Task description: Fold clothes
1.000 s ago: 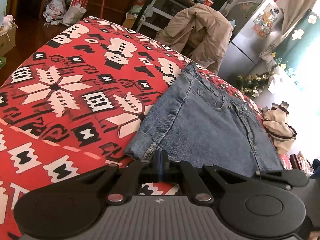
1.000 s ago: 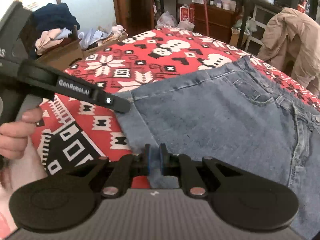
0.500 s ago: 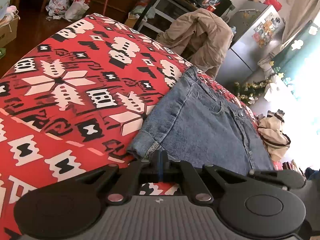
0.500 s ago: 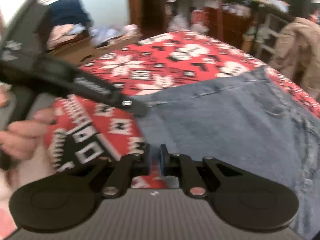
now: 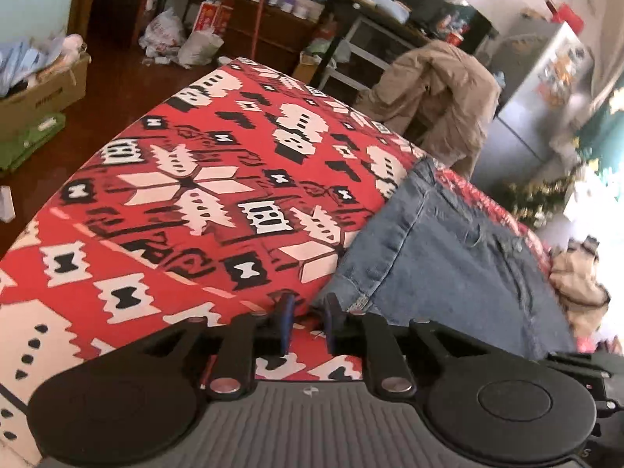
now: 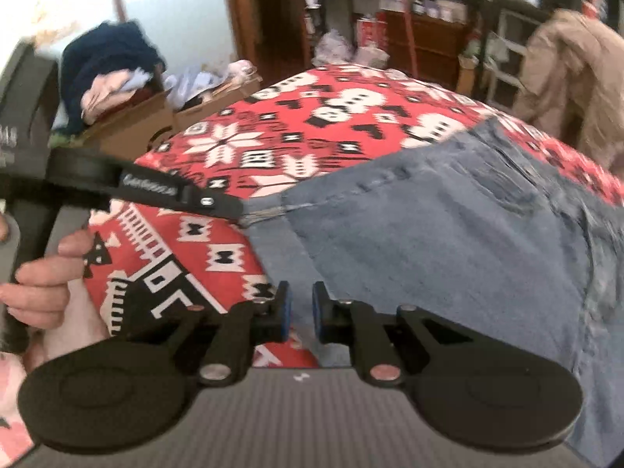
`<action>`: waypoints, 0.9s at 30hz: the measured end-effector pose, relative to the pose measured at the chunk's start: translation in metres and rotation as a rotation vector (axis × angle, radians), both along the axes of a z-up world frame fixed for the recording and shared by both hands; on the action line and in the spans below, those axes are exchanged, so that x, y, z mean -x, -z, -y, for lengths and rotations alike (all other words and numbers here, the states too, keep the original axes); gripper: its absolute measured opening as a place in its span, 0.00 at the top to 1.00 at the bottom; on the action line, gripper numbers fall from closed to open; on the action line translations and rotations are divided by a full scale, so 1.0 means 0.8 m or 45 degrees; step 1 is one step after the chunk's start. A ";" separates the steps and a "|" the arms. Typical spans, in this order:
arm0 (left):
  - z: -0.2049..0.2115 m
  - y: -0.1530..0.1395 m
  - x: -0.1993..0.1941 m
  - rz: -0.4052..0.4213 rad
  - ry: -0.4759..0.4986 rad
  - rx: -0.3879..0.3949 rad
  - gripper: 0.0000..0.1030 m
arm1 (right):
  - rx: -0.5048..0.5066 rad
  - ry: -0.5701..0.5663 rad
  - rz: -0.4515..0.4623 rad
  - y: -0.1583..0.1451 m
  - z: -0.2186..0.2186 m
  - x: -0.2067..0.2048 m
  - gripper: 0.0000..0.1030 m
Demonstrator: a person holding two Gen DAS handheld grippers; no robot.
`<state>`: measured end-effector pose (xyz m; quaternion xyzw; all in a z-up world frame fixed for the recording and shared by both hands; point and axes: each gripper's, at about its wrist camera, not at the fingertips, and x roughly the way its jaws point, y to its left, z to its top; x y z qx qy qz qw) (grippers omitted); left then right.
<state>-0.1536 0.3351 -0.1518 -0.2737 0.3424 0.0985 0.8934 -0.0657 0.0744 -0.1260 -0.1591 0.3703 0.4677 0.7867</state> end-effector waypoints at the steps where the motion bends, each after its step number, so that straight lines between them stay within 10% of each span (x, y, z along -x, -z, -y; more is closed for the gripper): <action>1: 0.000 -0.002 0.001 0.006 0.001 0.003 0.83 | -0.011 0.018 -0.009 -0.004 0.009 -0.003 0.86; 4: 0.007 -0.006 0.000 0.010 0.006 -0.022 0.61 | -0.037 0.056 -0.034 -0.015 0.034 -0.008 0.86; 9: 0.025 -0.003 -0.017 -0.045 0.035 -0.141 0.61 | -0.057 0.098 -0.004 -0.032 0.076 -0.001 0.86; 18: 0.048 -0.013 -0.035 -0.123 0.048 -0.303 0.93 | -0.050 0.223 0.004 -0.038 0.128 -0.003 0.86; 27: 0.156 -0.103 -0.026 0.071 0.196 -0.551 0.94 | -0.108 0.381 0.016 -0.058 0.190 -0.021 0.85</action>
